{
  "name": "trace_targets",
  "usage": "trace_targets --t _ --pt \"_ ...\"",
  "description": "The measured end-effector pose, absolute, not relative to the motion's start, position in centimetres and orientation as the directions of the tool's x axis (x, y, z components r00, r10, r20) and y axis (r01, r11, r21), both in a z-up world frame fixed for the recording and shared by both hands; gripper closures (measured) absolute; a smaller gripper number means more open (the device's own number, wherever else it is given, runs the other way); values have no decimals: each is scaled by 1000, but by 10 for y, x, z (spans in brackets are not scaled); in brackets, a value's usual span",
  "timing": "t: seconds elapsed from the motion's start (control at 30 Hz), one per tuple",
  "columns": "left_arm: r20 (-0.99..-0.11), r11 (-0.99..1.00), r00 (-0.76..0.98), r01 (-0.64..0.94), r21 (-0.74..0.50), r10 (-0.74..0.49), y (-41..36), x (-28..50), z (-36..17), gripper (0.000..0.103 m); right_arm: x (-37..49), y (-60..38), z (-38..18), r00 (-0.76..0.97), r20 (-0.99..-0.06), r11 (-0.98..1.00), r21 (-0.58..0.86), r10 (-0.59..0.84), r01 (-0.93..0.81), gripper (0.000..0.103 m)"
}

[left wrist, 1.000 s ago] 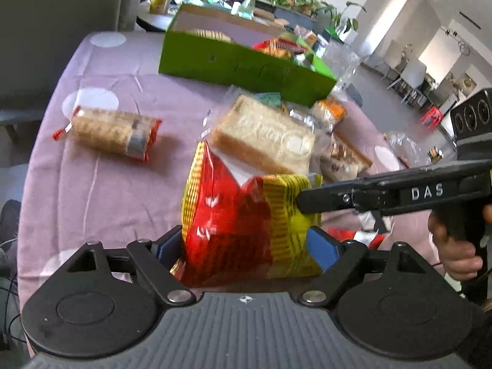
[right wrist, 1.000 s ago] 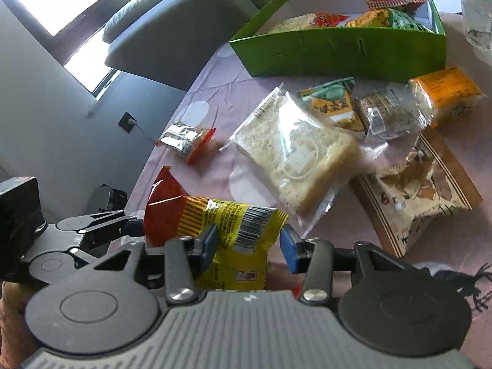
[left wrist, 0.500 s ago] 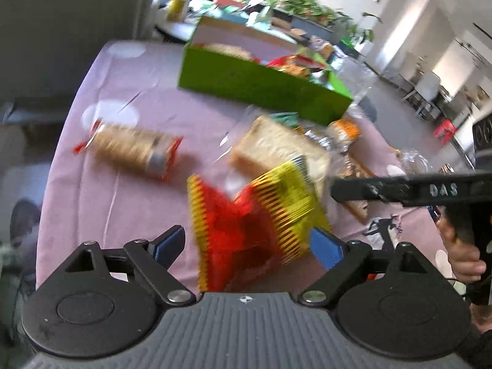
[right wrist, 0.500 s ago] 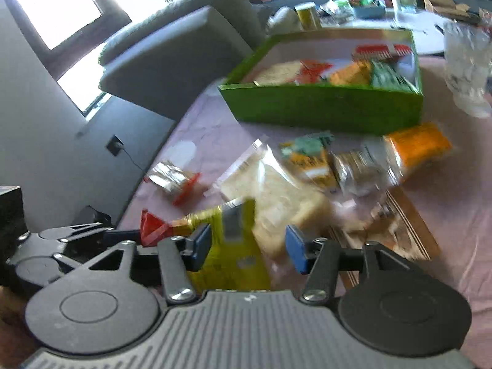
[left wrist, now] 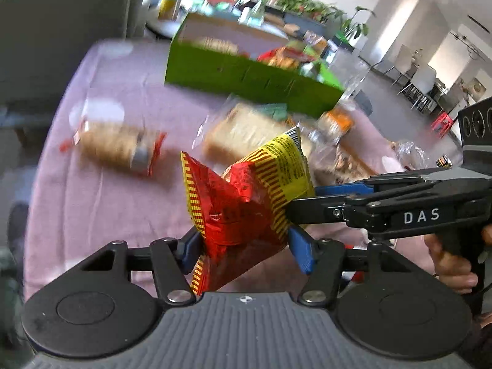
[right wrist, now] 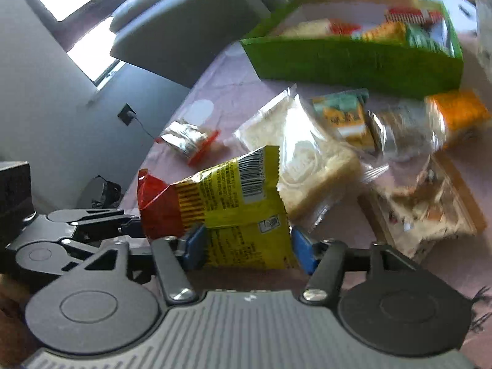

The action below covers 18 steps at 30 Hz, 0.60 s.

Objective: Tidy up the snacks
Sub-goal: 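Carry the chip bag over the green box with the right tool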

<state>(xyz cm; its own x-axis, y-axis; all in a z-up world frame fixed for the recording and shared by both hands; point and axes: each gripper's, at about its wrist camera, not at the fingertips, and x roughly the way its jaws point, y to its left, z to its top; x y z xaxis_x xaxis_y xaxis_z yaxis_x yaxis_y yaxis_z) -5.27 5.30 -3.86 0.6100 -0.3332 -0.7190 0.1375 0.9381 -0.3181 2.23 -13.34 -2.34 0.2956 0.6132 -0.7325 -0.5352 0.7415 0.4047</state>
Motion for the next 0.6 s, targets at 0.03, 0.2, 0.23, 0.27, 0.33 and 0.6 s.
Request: trace_targets --t 0.03,0.2,0.23,0.27,0.33,0.6 --pt "-707 937 622 148 -315 -336 52 -53 -31 47 21 -135 -18 309 -725 739 396 616 -545 65" --pt "-652 935 673 202 -293 -350 48 -37 6 42 22 -148 10 384 -664 738 396 641 -547 65" --pt "-645 936 681 212 -281 -348 46 -31 12 41 24 -150 16 401 -654 740 391 642 -547 65" --pt "-635 936 689 224 -270 -348 44 -24 17 40 28 -152 21 417 -644 743 389 642 -545 65" --pt "-620 934 700 239 -264 -354 40 -8 26 38 39 -154 29 445 -627 752 392 640 -530 65" --pt "-622 947 717 281 -156 -315 22 85 42 33 113 -162 39 503 -562 753 460 657 -470 65"
